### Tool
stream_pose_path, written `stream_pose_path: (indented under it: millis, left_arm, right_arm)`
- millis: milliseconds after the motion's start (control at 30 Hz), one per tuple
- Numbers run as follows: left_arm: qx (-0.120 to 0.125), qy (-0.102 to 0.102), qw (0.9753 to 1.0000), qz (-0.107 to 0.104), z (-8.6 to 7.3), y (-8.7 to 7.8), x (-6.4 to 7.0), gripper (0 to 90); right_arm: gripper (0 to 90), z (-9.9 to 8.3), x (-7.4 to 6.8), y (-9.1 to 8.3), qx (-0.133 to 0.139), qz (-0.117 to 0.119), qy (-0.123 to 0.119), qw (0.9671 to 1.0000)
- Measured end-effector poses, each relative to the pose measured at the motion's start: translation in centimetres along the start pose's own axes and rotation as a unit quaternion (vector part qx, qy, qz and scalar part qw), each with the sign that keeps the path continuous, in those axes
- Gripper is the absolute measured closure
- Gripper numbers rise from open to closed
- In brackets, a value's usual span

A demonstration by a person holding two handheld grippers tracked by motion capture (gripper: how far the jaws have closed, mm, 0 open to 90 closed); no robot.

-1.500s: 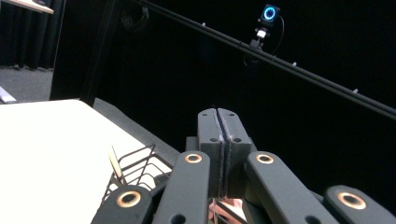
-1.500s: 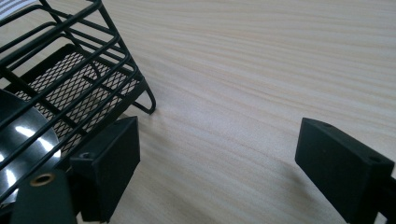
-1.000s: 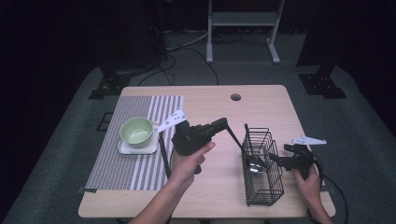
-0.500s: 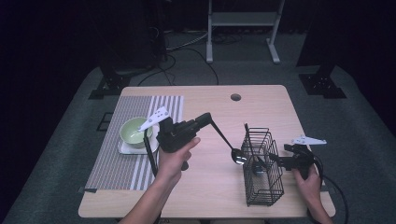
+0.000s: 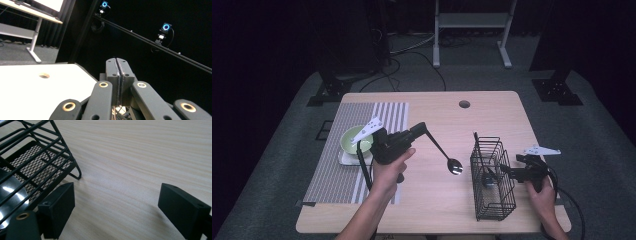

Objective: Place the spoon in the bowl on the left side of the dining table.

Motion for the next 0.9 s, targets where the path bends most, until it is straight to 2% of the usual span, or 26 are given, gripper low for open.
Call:
stream_pose_path:
  millis: [67, 400, 900]
  left_arm:
    - [0.001, -0.004, 0.9999, 0.009, -0.2, -0.6, -0.8, 89.5]
    - [0.01, -0.014, 0.999, 0.041, -0.4, -2.7, -3.0, 89.5]
    - [0.016, -0.016, 0.9978, 0.062, -0.3, -4.4, -4.2, 89.5]
  right_arm:
    - [13.0, 0.0, 0.0, 0.0, -0.001, -0.001, -0.001, 1.0]
    - [13.0, 0.0, -0.1, 0.1, -0.002, -0.004, -0.003, 1.0]
    - [13.0, 0.0, -0.1, 0.1, -0.004, -0.007, -0.005, 1.0]
Point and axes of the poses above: each handheld gripper's, and its own axes: y roughly forward along the jaws, z roughly out of its top, x roughly to its right, the point moved 4 cm from there along y, roughly forward along the jaws, and after that the axes turned 12 degrees about -x, right-handed, at the moved point
